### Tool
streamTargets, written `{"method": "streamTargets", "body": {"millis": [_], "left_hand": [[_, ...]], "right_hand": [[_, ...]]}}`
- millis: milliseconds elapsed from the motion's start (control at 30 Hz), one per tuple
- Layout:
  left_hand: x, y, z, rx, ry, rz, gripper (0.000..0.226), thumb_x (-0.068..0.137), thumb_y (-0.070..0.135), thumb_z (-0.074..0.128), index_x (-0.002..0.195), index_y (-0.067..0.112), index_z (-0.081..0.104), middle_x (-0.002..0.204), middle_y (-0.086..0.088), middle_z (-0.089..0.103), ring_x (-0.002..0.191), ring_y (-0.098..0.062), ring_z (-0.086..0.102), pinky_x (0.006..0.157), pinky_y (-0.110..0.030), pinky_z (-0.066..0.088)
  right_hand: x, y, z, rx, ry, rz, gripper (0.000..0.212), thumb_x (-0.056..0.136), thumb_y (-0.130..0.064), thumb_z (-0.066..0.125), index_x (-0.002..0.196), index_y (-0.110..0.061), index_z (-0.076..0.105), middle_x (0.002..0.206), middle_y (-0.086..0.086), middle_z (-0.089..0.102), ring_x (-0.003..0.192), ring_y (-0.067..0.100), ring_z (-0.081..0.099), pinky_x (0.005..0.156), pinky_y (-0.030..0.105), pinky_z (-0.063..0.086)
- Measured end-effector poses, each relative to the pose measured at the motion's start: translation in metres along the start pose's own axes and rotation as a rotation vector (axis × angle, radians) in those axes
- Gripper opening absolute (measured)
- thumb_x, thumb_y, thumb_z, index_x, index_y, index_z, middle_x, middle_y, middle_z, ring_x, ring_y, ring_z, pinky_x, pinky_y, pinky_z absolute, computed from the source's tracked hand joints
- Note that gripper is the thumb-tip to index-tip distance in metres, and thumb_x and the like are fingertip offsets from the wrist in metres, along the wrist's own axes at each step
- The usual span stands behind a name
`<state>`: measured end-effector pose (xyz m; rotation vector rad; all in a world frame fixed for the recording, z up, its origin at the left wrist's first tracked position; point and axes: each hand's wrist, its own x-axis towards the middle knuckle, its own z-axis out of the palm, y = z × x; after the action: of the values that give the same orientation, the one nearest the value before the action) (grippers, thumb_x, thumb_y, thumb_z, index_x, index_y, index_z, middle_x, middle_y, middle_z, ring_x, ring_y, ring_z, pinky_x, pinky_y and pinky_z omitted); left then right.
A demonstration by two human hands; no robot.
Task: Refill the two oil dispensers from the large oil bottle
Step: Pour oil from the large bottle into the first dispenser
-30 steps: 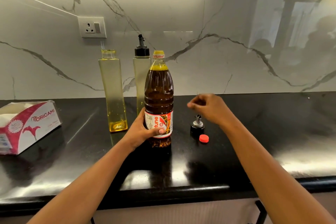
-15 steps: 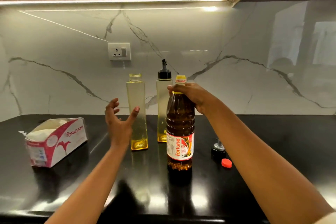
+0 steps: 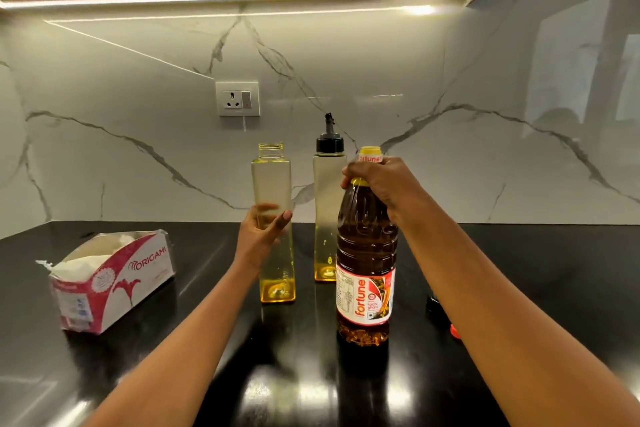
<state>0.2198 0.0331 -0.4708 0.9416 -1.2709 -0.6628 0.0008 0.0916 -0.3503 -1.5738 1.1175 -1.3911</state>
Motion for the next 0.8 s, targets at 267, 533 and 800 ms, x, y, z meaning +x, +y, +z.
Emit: {"method": "streamTargets", "body": {"millis": [267, 533, 800], "left_hand": [[-0.045, 0.013, 0.007, -0.053, -0.041, 0.046, 0.085, 0.041, 0.079, 0.076, 0.104, 0.025, 0.057, 0.099, -0.001, 0.065, 0.080, -0.005, 0.068, 0.065, -0.021, 0.055], [-0.079, 0.034, 0.006, -0.068, -0.038, 0.053, 0.083, 0.041, 0.080, 0.075, 0.102, 0.025, 0.060, 0.090, 0.003, 0.068, 0.079, -0.006, 0.068, 0.063, -0.019, 0.054], [-0.091, 0.043, 0.008, -0.086, -0.060, 0.055, 0.086, 0.039, 0.081, 0.075, 0.101, 0.023, 0.061, 0.085, 0.005, 0.069, 0.077, -0.007, 0.069, 0.069, -0.026, 0.057]], "right_hand": [[-0.003, -0.003, 0.009, -0.054, 0.119, -0.017, 0.015, 0.078, -0.027, 0.069, 0.080, -0.012, 0.069, 0.069, -0.005, 0.064, 0.069, 0.010, 0.060, 0.064, 0.028, 0.049], [-0.013, -0.004, 0.011, -0.130, 0.255, -0.073, 0.020, 0.080, -0.030, 0.066, 0.077, -0.011, 0.070, 0.075, -0.005, 0.065, 0.070, 0.007, 0.056, 0.068, 0.028, 0.045], [-0.015, -0.026, 0.023, -0.433, 0.411, -0.277, 0.026, 0.081, -0.034, 0.066, 0.062, -0.018, 0.058, 0.055, -0.009, 0.053, 0.052, 0.005, 0.051, 0.048, 0.018, 0.035]]}}
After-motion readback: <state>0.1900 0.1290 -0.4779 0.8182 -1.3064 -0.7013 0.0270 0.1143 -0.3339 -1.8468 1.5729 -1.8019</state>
